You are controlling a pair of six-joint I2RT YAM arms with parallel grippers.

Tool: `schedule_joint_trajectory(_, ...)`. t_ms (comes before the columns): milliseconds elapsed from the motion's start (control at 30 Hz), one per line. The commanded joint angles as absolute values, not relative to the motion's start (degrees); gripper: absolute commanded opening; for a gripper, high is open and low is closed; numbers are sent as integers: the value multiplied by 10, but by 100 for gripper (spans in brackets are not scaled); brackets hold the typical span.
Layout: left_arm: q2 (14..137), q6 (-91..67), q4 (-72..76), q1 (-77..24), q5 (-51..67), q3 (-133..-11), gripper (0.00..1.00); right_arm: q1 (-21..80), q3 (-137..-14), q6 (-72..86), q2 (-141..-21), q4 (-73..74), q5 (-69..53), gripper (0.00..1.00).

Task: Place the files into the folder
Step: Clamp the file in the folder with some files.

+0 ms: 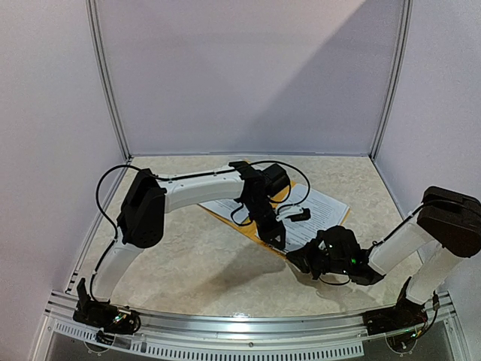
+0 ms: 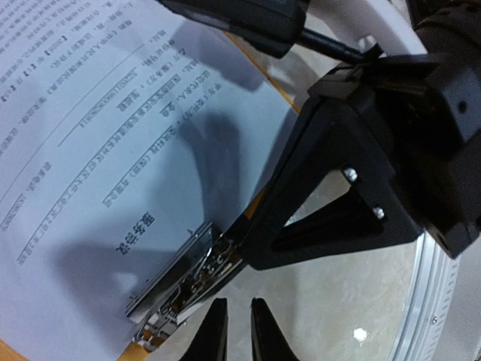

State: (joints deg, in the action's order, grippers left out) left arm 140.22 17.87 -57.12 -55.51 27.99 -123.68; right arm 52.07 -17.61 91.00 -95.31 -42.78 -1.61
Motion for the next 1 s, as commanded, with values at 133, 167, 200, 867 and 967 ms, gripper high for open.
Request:
schedule_joint_trajectory(133,1440,165,-511,-576,271,-1227,15,523,-111,912,-1018,-182,-8,1)
schedule_joint_trajectory(167,1443,172,-512,-576,271,-1226,16,523,-110,915,-1020,-187,-8,1)
schedule_joint_trajectory(200,1445,179,-513,-576,271,-1223,18,523,-110,915,-1022,-189,-8,1)
schedule_joint_trajectory(867,1420,182,-476,-576,228,-1111,13,523,-115,917,-1023,-201,-4,2)
schedule_joint_trajectory(967,1423,185,-467,-577,214,-1099,11,522,-120,914,-1013,-195,-3,4)
